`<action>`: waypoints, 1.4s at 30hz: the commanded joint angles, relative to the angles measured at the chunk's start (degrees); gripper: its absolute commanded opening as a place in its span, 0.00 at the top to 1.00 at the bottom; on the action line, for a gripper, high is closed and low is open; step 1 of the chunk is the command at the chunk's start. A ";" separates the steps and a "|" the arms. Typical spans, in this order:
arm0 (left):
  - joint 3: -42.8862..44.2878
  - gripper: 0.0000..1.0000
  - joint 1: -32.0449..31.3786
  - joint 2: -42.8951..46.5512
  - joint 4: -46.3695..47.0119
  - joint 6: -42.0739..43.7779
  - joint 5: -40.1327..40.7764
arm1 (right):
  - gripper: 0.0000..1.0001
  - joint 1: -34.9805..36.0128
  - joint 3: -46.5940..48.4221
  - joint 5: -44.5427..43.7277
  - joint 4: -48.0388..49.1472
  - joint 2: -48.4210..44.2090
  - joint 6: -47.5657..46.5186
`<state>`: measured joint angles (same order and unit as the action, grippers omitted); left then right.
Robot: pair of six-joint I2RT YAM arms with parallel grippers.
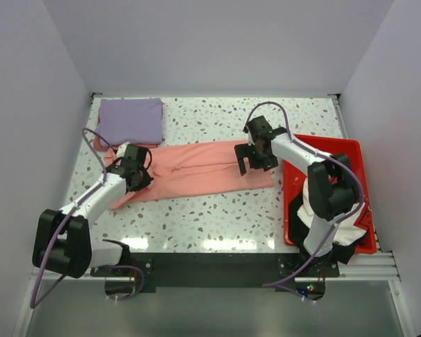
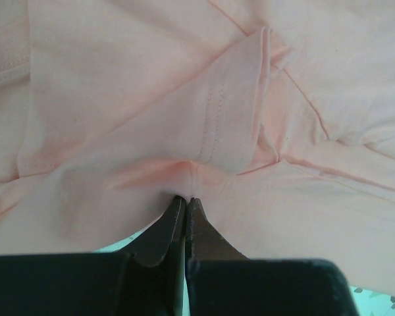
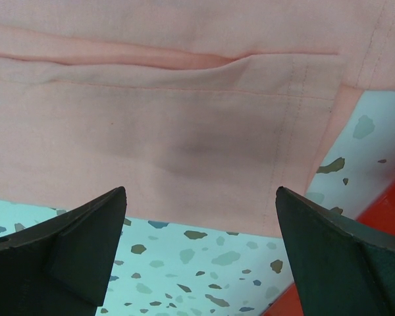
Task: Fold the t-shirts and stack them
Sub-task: Fold the tshirt
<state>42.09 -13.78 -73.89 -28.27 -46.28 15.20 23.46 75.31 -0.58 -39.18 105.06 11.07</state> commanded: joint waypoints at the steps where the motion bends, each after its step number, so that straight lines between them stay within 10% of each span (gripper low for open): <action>1: 4.05 1.00 1.30 -0.82 2.96 0.75 2.11 | 0.01 0.09 0.19 -1.27 -0.20 -0.20 0.00; 24: 13.20 0.99 11.84 -12.60 3.49 1.46 4.31 | 0.01 0.00 1.42 -3.29 -1.78 0.85 -0.79; 32: 14.07 0.68 16.67 -11.36 6.29 0.31 7.48 | 0.01 0.09 1.42 -3.20 -1.95 0.41 -0.79; 42: 22.08 0.60 24.23 -15.85 2.87 -0.12 5.89 | 0.01 0.00 1.25 -4.17 -2.66 -2.92 -1.05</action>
<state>62.78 8.38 -90.98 -24.91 -45.43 20.01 23.46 75.31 -3.53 -40.95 105.95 10.79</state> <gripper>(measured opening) 0.366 0.987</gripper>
